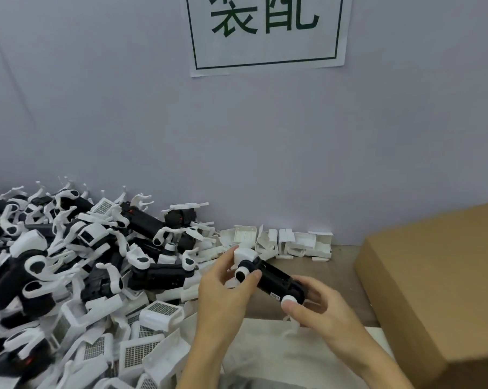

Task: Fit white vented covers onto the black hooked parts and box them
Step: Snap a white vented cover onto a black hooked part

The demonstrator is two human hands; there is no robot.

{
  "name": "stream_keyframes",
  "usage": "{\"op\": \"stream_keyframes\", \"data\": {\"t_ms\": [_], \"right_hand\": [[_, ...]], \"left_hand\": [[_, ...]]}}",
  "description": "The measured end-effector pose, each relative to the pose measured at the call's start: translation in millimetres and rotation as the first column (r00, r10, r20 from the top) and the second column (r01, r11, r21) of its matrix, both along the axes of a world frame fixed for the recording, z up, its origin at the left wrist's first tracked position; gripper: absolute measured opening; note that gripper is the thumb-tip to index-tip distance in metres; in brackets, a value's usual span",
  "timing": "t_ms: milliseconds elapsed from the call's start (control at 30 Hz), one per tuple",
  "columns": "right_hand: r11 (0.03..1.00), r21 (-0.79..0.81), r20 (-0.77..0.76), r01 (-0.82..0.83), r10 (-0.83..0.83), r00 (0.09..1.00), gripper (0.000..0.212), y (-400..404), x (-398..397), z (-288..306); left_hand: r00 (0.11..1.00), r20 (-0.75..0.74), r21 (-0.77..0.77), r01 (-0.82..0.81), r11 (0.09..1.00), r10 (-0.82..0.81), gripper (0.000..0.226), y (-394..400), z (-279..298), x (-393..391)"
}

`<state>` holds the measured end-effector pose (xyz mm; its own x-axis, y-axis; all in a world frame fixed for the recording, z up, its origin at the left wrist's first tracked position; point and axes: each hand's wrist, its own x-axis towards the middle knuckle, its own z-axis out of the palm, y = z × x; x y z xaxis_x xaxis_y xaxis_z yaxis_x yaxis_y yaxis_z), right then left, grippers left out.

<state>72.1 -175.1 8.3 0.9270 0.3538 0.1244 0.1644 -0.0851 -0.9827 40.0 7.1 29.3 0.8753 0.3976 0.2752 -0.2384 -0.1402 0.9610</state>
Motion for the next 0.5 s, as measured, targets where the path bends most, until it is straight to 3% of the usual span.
{"op": "stream_keyframes", "data": {"t_ms": [67,133,167,200,267,367,500], "right_hand": [[0.994,-0.015,0.008,0.113,-0.113,0.994,0.039,3,4,-2],[0.963,-0.036,0.018,0.267,-0.266,0.964,0.026,6,7,-5],[0.943,-0.043,0.022,0.33,-0.33,0.944,0.026,6,8,-5],[0.924,-0.034,0.02,0.382,-0.381,0.924,0.028,7,9,-6],[0.897,0.021,0.012,0.441,-0.442,0.897,0.03,8,9,-5],[0.921,0.061,0.045,0.385,-0.388,0.92,0.028,9,7,-3],[0.984,-0.091,0.151,0.153,-0.139,0.979,0.039,15,1,-8]], "left_hand": [[0.993,-0.003,0.133,-0.116,0.984,0.117,0.047,-7,-3,2],[0.954,0.112,0.259,-0.297,0.919,0.277,0.029,-16,-3,3],[0.939,0.169,0.26,-0.337,0.905,0.301,0.014,-22,-2,4],[0.94,0.187,0.247,-0.326,0.912,0.286,0.016,-27,-2,6],[0.984,0.088,0.184,-0.167,0.969,0.153,0.038,-37,-5,10],[0.994,-0.113,0.089,0.009,0.996,0.001,0.04,-47,-6,11],[0.975,-0.182,-0.355,0.054,0.933,-0.125,0.038,-43,-5,16]]}}
